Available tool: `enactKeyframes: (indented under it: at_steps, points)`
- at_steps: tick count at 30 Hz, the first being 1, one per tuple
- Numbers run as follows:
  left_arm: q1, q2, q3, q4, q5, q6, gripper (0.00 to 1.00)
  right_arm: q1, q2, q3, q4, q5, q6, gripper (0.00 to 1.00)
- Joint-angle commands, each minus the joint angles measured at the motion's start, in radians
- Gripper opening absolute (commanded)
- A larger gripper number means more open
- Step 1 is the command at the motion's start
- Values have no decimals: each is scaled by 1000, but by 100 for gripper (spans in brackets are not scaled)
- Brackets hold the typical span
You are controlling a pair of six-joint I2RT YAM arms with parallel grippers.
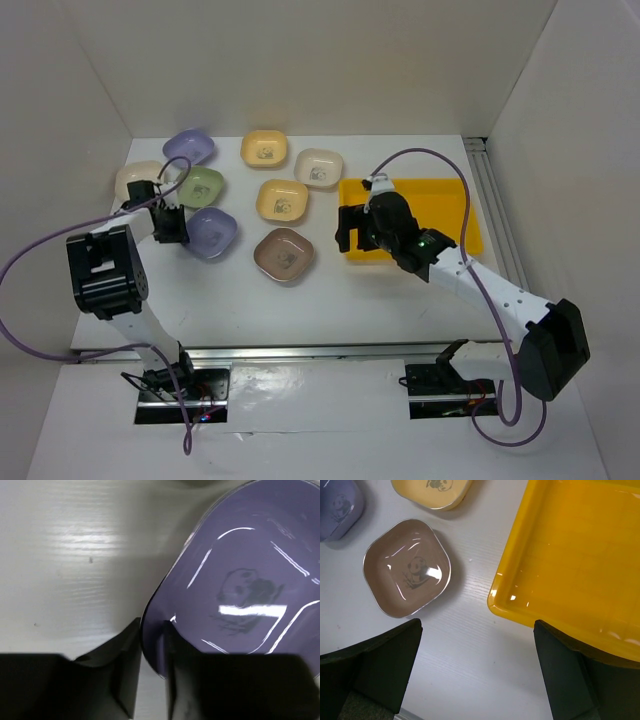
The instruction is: Place the plates into the plastic bin on the countertop
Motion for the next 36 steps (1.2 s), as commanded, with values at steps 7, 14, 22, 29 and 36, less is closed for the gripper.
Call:
enactKeyframes:
  at_steps: [7,14,22,29,36]
  points:
    - [5,-198,-124,9,57,55,0,27,64,11,87,-14,8,100]
    - [5,-526,-158,-136,118,130,0,151,246,161,227,-117,-41,100]
    - [-74,-562,41,-319,155,91,0,285,510,438,308,-161,-53,97]
    - [-148,-562,83,-341,174,60,0,305,596,519,333,-175,-53,97]
    - [-216,-562,103,-371,213,31,0,305,668,519,354,-91,-65,48]
